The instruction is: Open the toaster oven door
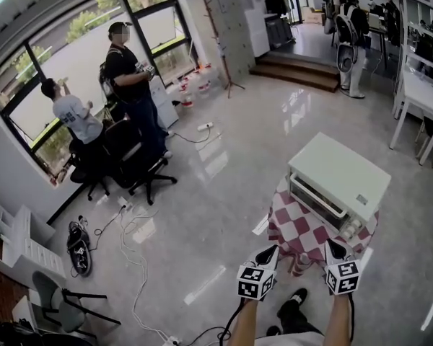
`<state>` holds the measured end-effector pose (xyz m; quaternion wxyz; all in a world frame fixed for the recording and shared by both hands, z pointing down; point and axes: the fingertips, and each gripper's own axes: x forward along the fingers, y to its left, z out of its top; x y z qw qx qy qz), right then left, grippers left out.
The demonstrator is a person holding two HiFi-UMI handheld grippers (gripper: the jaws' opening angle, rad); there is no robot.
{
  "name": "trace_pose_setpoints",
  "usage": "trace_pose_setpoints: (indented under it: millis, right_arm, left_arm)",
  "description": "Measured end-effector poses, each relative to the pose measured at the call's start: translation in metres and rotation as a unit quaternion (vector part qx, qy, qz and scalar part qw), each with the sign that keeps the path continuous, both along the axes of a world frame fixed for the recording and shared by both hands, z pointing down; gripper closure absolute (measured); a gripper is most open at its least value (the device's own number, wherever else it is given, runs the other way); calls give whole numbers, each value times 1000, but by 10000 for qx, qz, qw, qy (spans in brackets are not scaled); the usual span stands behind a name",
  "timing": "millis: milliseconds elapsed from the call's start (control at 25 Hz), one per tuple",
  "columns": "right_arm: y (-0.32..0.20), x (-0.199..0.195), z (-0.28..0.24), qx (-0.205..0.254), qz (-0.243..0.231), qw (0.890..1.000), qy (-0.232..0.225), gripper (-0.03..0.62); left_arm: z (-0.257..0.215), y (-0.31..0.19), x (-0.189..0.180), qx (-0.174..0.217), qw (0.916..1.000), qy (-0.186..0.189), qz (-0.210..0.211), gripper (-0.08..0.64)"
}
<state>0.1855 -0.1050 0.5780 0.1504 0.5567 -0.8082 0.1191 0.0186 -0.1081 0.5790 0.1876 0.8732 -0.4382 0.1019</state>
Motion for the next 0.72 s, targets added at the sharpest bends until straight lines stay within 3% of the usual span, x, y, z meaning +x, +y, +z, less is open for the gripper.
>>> trace_pose_setpoints:
  millis: [240, 440, 600, 720]
  right_arm:
    - [-39, -1, 2, 20, 38, 9998, 175, 589]
    - [-59, -1, 9, -70, -139, 9908, 1343, 589]
    - [-78, 22, 10, -152, -66, 9879, 1544, 589]
    - [-83, 35, 15, -231, -63, 9804, 1954, 589]
  left_arm:
    - [2, -40, 13, -45, 9999, -14, 134, 557]
    - [14, -71, 24, -201, 9996, 8, 221, 557]
    - [15, -93, 47, -251, 9993, -3, 265, 557]
    - [18, -101, 63, -260, 9992, 32, 312, 557]
